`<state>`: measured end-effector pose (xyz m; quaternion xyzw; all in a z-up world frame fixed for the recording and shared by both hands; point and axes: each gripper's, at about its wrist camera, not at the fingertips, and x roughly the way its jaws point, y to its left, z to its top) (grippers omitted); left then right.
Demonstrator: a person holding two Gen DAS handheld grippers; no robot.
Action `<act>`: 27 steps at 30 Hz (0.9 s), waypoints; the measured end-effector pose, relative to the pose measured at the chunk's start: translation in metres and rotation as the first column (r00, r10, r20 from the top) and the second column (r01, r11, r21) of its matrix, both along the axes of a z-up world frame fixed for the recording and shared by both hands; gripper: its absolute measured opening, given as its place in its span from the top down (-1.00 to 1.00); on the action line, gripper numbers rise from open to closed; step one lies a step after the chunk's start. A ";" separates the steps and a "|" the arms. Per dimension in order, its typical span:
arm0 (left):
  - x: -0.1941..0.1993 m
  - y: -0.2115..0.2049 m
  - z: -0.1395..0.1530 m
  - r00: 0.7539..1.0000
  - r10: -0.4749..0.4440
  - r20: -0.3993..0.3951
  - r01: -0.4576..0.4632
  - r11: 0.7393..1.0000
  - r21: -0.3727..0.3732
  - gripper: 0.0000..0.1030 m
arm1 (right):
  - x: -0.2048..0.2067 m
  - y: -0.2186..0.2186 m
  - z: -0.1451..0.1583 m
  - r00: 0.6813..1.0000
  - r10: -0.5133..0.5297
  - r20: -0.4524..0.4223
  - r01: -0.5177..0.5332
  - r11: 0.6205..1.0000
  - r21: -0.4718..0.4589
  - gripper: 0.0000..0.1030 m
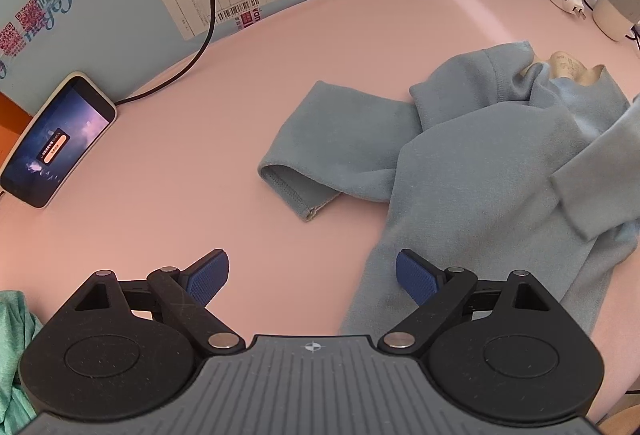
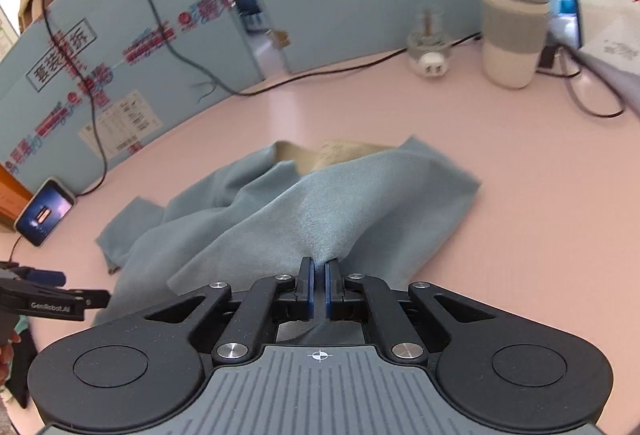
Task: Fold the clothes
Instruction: 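Lower the sweatshirt onto the table with the right gripper and release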
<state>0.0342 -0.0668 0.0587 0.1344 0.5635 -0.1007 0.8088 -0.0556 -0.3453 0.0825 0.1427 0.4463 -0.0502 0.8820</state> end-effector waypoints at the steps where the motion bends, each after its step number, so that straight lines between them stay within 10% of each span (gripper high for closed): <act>1: 0.000 0.001 -0.001 1.000 0.004 -0.004 -0.004 1.000 -0.001 -0.78 | -0.005 -0.011 0.006 0.999 -0.030 0.011 0.030 0.999 -0.029 0.90; 16: -0.016 -0.003 -0.004 0.999 0.002 -0.050 -0.001 1.000 0.013 -0.79 | -0.006 -0.113 0.035 0.961 -0.262 0.087 0.276 0.891 -0.359 0.91; 27: -0.023 -0.007 -0.009 0.997 0.004 -0.072 -0.001 1.000 0.029 -0.79 | -0.015 -0.097 0.012 0.980 -0.197 -0.032 0.187 0.963 -0.192 0.71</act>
